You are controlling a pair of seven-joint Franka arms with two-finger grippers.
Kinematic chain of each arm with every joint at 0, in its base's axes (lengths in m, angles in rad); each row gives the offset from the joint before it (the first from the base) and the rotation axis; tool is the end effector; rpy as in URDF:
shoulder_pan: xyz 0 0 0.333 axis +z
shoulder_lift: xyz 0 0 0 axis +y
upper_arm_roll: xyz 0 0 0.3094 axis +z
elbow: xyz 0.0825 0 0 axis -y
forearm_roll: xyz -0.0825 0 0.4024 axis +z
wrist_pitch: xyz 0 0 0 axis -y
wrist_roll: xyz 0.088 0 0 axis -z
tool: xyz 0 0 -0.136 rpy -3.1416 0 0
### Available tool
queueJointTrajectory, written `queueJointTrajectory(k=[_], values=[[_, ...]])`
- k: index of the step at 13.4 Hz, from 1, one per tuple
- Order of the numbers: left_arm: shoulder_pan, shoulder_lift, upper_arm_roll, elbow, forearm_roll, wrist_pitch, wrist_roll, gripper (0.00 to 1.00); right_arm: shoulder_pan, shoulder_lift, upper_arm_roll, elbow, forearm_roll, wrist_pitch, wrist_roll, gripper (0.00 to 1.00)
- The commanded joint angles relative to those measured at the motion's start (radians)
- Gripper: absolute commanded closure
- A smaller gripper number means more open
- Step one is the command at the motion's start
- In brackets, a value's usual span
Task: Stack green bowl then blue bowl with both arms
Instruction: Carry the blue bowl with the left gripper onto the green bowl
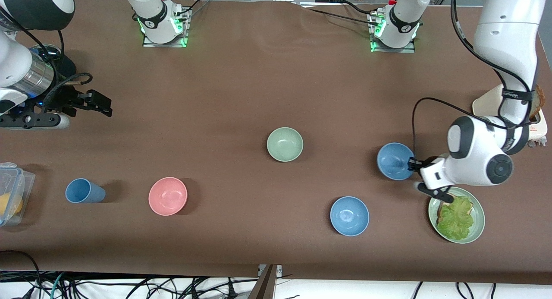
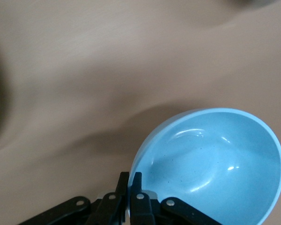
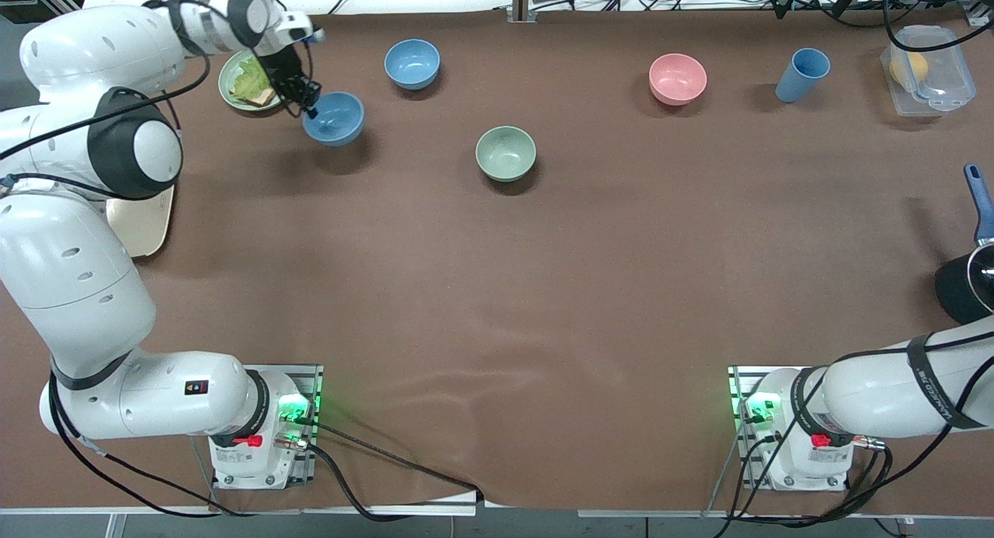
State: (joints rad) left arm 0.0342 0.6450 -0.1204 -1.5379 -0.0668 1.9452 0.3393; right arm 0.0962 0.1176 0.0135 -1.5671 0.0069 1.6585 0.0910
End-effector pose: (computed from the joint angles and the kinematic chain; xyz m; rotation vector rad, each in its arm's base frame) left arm 0.6805 -0.0571 0.2174 2.9096 -0.5569 -0.3203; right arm 0.6081 0.0675 0.5286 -3.1354 -0.0281 0.0422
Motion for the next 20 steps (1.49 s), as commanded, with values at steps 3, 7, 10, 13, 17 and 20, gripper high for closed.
queueJointTrajectory(k=[3,7,10,13,17,20], values=[[-0.167,-0.041,-0.007,0.116,-0.147,-0.153,-0.201,1.00,0.000,-0.006,0.010,0.016,-0.008,-0.023,-0.016,0.00],[-0.423,-0.009,-0.002,0.117,-0.196,-0.144,-0.299,1.00,0.005,-0.004,0.010,0.016,-0.008,-0.025,-0.016,0.00],[-0.482,0.036,-0.002,0.116,-0.202,0.025,-0.373,1.00,0.005,-0.004,0.008,0.015,-0.008,-0.025,-0.017,0.00],[-0.500,0.082,-0.004,0.116,-0.194,0.165,-0.361,1.00,0.005,-0.004,0.010,0.015,-0.008,-0.023,-0.016,0.00],[-0.537,0.100,-0.002,0.101,-0.189,0.182,-0.362,0.99,0.005,-0.004,0.010,0.015,-0.008,-0.023,-0.014,0.00],[-0.498,0.087,0.005,0.116,-0.186,0.182,-0.330,0.00,0.005,-0.004,0.010,0.015,-0.008,-0.023,-0.011,0.00]])
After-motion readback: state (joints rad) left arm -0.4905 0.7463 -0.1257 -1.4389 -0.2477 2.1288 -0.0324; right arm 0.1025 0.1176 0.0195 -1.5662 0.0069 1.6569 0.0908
